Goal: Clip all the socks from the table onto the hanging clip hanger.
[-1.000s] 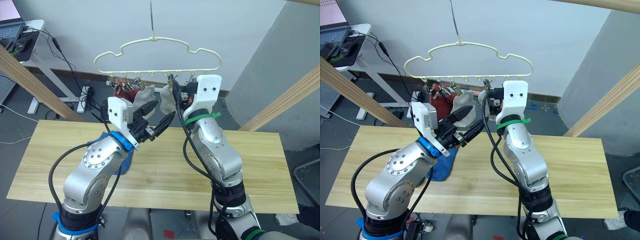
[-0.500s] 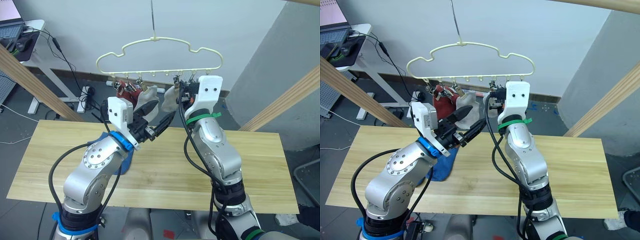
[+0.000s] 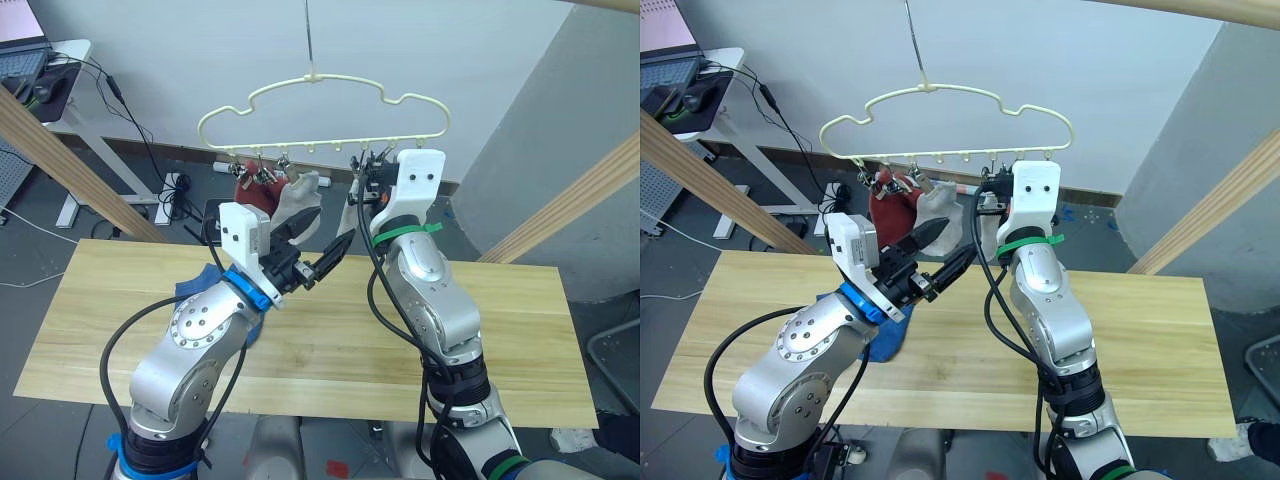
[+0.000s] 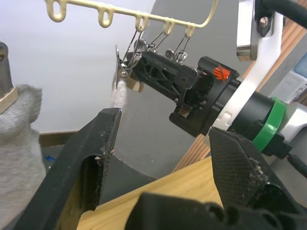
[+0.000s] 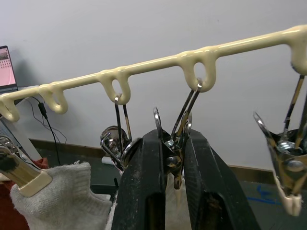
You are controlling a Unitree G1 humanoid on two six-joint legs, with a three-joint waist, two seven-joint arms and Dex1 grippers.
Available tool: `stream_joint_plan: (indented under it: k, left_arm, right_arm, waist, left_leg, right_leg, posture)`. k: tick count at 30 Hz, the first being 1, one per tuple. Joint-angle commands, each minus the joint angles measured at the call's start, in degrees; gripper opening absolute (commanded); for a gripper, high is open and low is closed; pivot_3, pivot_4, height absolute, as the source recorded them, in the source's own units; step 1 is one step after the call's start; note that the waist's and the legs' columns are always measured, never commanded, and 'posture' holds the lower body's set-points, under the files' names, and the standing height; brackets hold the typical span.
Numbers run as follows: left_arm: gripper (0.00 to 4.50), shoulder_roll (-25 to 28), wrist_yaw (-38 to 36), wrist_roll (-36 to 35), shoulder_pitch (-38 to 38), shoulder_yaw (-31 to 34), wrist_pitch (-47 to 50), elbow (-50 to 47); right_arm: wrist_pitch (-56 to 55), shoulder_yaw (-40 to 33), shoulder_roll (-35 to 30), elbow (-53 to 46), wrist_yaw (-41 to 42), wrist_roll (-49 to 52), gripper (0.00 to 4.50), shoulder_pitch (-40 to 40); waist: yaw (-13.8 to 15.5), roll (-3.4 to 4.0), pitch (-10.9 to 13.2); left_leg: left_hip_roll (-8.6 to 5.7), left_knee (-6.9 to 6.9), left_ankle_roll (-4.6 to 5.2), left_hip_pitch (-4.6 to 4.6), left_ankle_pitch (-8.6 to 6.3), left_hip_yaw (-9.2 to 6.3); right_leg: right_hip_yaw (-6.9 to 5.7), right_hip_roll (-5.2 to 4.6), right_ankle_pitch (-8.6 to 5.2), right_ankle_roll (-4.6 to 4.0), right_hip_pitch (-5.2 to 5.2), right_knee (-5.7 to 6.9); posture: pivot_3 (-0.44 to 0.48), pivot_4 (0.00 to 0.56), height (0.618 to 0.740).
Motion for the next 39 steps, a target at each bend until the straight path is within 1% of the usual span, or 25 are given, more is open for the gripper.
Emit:
stream_joint_plan:
  k: [1, 12, 14, 15, 18, 20, 37, 38, 39]
  left_arm:
    - [3.31, 0.2, -0.4, -0.3, -0.3, 0.1, -0.8, -2.5]
    - [3.31, 0.3, -0.6, -0.2, -0.9, 0.1, -0.9, -2.1]
    - [3.31, 0.3, -0.6, -0.2, -1.0, 0.1, -0.9, -2.0]
    - [3.31, 0.3, -0.7, -0.1, -1.1, 0.1, -0.9, -2.0]
    - [3.31, 0.3, -0.7, -0.1, -1.2, 0.1, -0.8, -2.0]
    - [3.31, 0.3, -0.6, -0.1, -1.2, 0.0, -0.7, -2.0]
    - [3.31, 0.0, 0.6, -0.4, -1.3, 0.3, 0.1, -2.8]
    - [3.31, -0.1, 0.6, -0.4, -1.3, 0.2, 0.1, -2.9]
    - [3.31, -0.1, 0.7, -0.4, -1.2, 0.2, 0.1, -2.9]
  right_arm:
    - [-1.9, 0.4, 2.1, -2.3, 0.5, -0.7, 0.19, -2.2]
    - [-2.3, 0.3, 2.6, -2.2, 0.5, -1.3, 0.19, -2.2]
    - [-2.5, 0.3, 2.7, -2.2, 0.4, -1.3, 0.92, -2.2]
    - [-2.5, 0.3, 2.7, -2.2, 0.4, -1.3, 1.15, -2.2]
    - [-2.7, 0.2, 2.7, -2.0, 0.3, -1.4, 2.29, -2.3]
    - [-2.9, 0.2, 2.8, -2.0, 0.3, -1.3, 2.92, -2.3]
    - [-4.7, -0.3, 3.6, 0.1, -0.3, -0.9, 2.92, -3.3]
    - [-4.9, -0.3, 3.6, 0.2, -0.3, -0.9, 2.57, -3.4]
    - [-5.0, -0.3, 3.6, 0.4, -0.4, -0.8, 2.37, -3.4]
  waist:
    - [0.0, 0.00, 0.0]
    - [0.0, -0.01, 0.0]
    - [0.0, -0.01, 0.0]
    - [0.0, -0.01, 0.0]
    - [0.0, -0.01, 0.0]
    - [0.0, -0.01, 0.0]
    - [0.1, -0.01, 0.0]
    - [0.1, -0.01, 0.0]
    - [0.1, -0.01, 0.0]
  left_leg:
    - [0.00, 0.00, 0.00, 0.00, 0.00, 0.00]
    - [0.00, 0.02, 0.00, 0.00, 0.00, -0.02]
    - [0.00, 0.03, 0.00, 0.00, 0.00, -0.01]
    - [0.00, 0.03, 0.00, 0.00, 0.00, -0.01]
    - [0.00, 0.04, 0.00, 0.00, 0.00, -0.02]
    - [0.00, 0.04, 0.00, 0.00, 0.00, -0.02]
    - [0.00, 0.09, 0.00, 0.01, 0.00, -0.06]
    - [0.00, 0.09, 0.00, 0.01, 0.00, -0.06]
    - [0.00, 0.09, 0.00, 0.01, 0.00, -0.06]
  right_leg:
    - [0.00, 0.00, 0.00, 0.00, 0.00, 0.00]
    - [-0.01, 0.00, 0.01, -0.01, 0.01, 0.02]
    - [-0.02, 0.00, 0.01, -0.01, 0.02, 0.02]
    - [-0.02, 0.00, 0.01, -0.02, 0.02, 0.02]
    - [-0.02, 0.00, 0.02, -0.02, 0.02, 0.03]
    - [-0.02, 0.00, 0.02, -0.03, 0.02, 0.04]
    - [-0.06, 0.00, 0.03, -0.04, 0.07, 0.05]
    - [-0.06, 0.00, 0.03, -0.04, 0.07, 0.05]
    - [-0.06, 0.00, 0.03, -0.04, 0.07, 0.05]
  posture:
    - [0.152, 0.300, 0.740]
    - [0.149, 0.299, 0.740]
    - [0.149, 0.299, 0.740]
    - [0.149, 0.299, 0.740]
    - [0.150, 0.300, 0.740]
    - [0.150, 0.300, 0.740]
    - [0.154, 0.300, 0.740]
    - [0.154, 0.300, 0.740]
    - [0.154, 0.300, 0.740]
